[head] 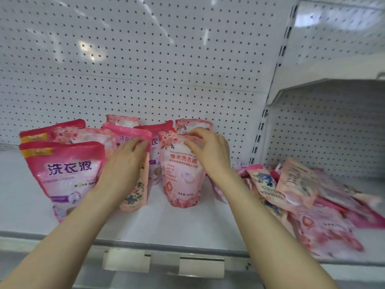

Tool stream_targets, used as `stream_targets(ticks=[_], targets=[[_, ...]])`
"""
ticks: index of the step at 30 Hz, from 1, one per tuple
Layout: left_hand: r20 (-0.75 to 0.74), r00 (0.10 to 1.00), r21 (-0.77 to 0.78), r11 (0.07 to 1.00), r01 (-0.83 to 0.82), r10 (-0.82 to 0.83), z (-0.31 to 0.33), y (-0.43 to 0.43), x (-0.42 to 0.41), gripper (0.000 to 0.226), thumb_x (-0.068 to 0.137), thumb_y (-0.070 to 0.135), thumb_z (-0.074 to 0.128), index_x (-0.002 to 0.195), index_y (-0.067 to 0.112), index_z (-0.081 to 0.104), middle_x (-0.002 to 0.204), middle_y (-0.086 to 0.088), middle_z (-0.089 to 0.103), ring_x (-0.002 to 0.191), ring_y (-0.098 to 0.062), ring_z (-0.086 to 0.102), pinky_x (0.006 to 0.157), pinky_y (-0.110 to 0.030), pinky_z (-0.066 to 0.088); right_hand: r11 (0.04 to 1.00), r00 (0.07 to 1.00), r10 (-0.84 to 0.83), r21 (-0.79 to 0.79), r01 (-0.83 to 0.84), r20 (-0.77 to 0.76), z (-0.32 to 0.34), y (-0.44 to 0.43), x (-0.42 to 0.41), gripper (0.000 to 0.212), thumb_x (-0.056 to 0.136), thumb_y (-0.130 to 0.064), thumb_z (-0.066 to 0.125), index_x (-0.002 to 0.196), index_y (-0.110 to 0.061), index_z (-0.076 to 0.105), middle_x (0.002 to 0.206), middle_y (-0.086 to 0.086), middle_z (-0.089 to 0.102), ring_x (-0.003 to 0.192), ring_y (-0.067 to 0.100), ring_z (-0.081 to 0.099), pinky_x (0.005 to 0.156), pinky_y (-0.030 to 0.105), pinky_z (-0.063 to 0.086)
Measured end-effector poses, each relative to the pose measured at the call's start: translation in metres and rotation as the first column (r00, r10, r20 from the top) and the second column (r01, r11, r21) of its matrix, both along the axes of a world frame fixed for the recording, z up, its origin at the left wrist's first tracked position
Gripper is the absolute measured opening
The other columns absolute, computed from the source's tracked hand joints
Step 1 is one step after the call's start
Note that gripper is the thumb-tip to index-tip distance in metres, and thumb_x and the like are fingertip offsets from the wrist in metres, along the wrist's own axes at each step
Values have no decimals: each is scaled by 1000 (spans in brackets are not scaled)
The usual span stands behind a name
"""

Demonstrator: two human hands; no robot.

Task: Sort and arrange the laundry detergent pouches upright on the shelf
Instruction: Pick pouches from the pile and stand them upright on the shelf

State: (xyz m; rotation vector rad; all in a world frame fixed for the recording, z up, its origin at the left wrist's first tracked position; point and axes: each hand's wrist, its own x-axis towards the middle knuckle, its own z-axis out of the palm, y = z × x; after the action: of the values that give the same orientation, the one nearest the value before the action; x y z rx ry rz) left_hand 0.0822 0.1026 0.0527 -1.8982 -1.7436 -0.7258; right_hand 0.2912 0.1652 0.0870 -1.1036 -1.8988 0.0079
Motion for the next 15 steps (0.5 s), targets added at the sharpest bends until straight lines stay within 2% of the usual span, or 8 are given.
stream_targets(ticks=[3, 5, 8, 11, 13, 15], targets=[[45, 998, 43, 998, 41, -43, 0, -5, 3, 58, 79, -9, 64, 134, 3, 51, 136, -20, 52, 117, -41, 54, 91, -55, 49, 1000, 989, -5, -3, 5, -146, -8, -13, 28, 33, 96, -44, 55, 125, -29, 62, 106, -11, 71, 89, 7, 67, 81, 31, 56], [88, 992, 104, 991, 81, -91, 1, -10, 15, 59, 78, -9, 64, 134, 2, 51, 136, -22, 51, 119, -42, 51, 94, -56, 46, 993, 982, -117, -22, 115, -151, -17, -15, 62, 31, 99, -37, 51, 127, -28, 60, 109, -8, 70, 92, 9, 66, 83, 33, 55], [122, 973, 207, 963, 170, -198, 3, -19, 50, 55, 78, -6, 66, 131, 3, 55, 134, -23, 51, 121, -42, 47, 97, -54, 43, 931, 934, -358, -78, 355, -21, -30, -7, 134, 37, 96, -25, 56, 133, -23, 56, 121, 4, 67, 110, 24, 63, 91, 39, 51], [99, 940, 228, 927, 297, -326, 1, -14, 95, 47, 82, 0, 64, 129, 6, 56, 133, -18, 52, 121, -37, 48, 95, -47, 45, 808, 829, -533, -189, 558, 168, -38, 9, 202, 43, 95, -25, 57, 136, -15, 51, 121, 15, 65, 108, 33, 61, 86, 40, 50], [74, 898, 193, 890, 413, -433, -6, -4, 130, 44, 85, 4, 61, 128, 8, 57, 132, -16, 53, 119, -34, 51, 94, -43, 47, 717, 775, -556, -299, 630, 301, -46, 22, 238, 42, 97, -36, 50, 133, -16, 48, 124, 18, 61, 109, 35, 58, 85, 40, 48], [78, 861, 99, 863, 495, -503, -16, 6, 169, 48, 82, 10, 67, 129, 12, 57, 134, -12, 54, 120, -31, 53, 95, -44, 50, 641, 773, -459, -439, 629, 437, -59, 30, 265, 56, 92, -55, 41, 140, -25, 41, 140, 15, 49, 123, 36, 51, 97, 46, 45]])
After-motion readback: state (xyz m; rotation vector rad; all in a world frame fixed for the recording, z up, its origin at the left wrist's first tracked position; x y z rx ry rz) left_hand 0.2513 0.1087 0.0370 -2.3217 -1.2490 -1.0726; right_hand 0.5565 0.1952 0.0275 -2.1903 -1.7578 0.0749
